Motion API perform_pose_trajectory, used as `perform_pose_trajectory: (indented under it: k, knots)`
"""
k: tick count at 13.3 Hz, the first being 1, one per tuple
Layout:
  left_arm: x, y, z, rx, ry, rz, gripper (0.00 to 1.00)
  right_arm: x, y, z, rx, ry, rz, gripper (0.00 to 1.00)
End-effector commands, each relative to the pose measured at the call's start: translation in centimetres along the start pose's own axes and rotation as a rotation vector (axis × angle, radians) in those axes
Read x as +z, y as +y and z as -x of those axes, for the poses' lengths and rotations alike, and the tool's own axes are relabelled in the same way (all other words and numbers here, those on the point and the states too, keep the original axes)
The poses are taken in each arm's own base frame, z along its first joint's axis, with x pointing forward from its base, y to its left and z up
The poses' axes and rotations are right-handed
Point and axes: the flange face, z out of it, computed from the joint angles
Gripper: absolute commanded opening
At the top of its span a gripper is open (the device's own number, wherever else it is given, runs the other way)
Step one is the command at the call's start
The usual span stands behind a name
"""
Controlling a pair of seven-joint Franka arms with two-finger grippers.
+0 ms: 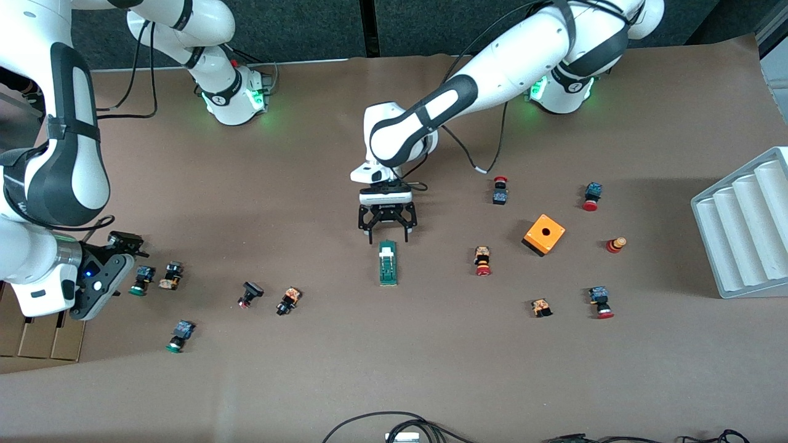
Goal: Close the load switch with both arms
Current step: 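Lower the left gripper and grasp the green switch base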
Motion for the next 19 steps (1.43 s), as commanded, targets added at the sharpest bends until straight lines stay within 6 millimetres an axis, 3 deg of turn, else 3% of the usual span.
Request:
perform_pose_trajectory:
  k: [1, 3, 7, 11, 14, 16, 19]
  knots:
    - [0.6, 0.5, 2.8, -0.022, 0.085, 0.021, 1.0, 0.1, 1.0, -0.2, -0.144, 0.011, 0.043, 1.0]
    - [1.8, -0.1, 4.7, 0.008, 0.137, 0.016, 0.99, 0.0, 0.7, -0.5, -0.145, 0.01, 0.038, 1.0]
    - [2.0, 0.1, 5.4, 0.013, 0.156, 0.026, 0.69, 0.2, 0.6, -0.8, -0.155, 0.013, 0.032, 1.0]
    - [2.5, 0.2, 6.2, -0.013, 0.168, 0.053, 0.69, 0.6, 0.5, -1.4, -0.164, 0.016, 0.029, 1.0]
    - [1.9, 0.5, 6.6, -0.014, 0.169, 0.062, 0.66, 1.8, -1.1, -5.1, -0.199, 0.05, -0.003, 1.0]
    - [2.0, 0.5, 6.8, -0.013, 0.168, 0.06, 0.54, 2.6, -2.1, -7.2, -0.219, 0.081, -0.031, 1.0]
    - [2.2, 0.4, 6.7, -0.011, 0.171, 0.058, 0.53, 3.1, -4.2, -11.2, -0.28, 0.084, -0.018, 1.0]
